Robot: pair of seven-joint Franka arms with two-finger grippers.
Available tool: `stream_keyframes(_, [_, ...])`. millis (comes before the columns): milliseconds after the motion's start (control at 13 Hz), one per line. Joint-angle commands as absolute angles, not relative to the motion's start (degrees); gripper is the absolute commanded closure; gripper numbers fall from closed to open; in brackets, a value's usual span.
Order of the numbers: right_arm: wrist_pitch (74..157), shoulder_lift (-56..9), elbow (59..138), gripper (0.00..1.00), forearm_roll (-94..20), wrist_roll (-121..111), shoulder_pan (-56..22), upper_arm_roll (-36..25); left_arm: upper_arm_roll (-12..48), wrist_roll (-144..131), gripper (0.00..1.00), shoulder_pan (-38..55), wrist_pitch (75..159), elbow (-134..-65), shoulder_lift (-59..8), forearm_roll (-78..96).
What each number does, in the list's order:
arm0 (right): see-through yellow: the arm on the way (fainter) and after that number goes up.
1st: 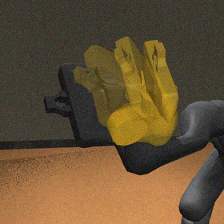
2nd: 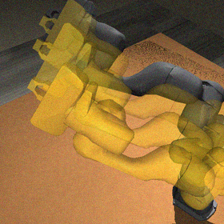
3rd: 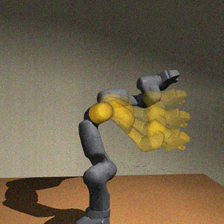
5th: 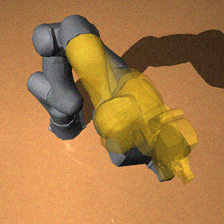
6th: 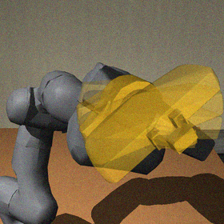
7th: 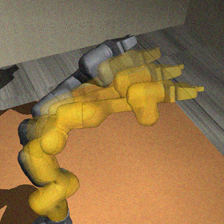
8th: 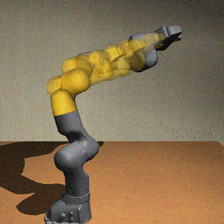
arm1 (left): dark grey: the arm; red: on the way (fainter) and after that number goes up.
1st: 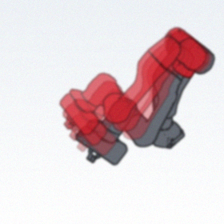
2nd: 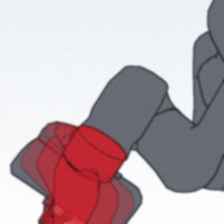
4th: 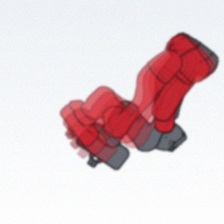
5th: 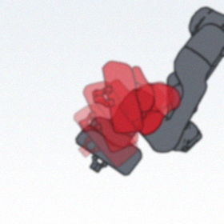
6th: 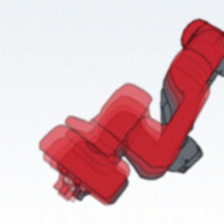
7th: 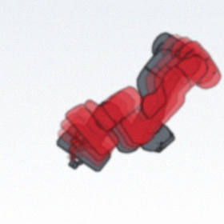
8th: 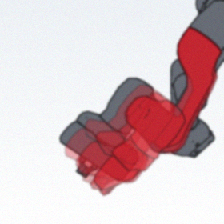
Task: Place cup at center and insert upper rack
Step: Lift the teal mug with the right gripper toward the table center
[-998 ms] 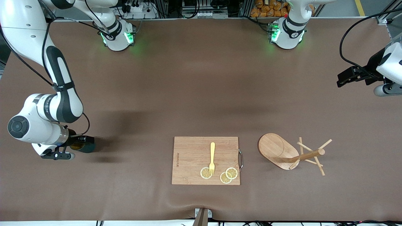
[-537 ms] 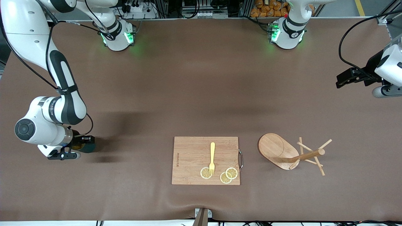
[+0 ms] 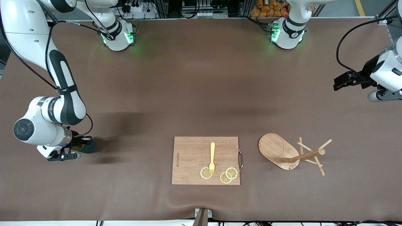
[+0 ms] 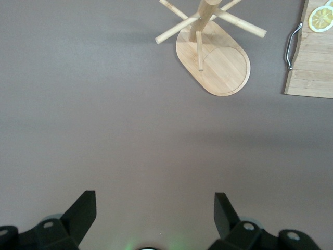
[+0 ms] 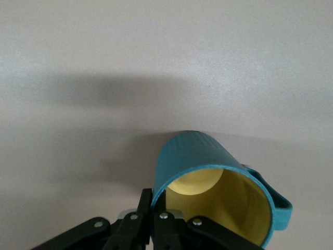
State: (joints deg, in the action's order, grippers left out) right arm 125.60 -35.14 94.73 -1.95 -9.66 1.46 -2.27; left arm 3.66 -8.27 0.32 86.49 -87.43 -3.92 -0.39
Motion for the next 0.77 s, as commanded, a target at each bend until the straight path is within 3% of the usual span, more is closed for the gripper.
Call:
stream_keyframes(0, [123.24,-34.46,93.26,1.00,-2.90,-10.11,0.45,-1.76,3.96,-7.29,0.00,-0.26,87.01,-87.63,-3.43,0.44])
stream_keyframes(691, [110.39,-26.64,91.58,1.00,-3.25,11.91,-17.73,-0.70,3.96,-7.21,0.00,-0.26,87.80,-87.63,-4.04,0.18])
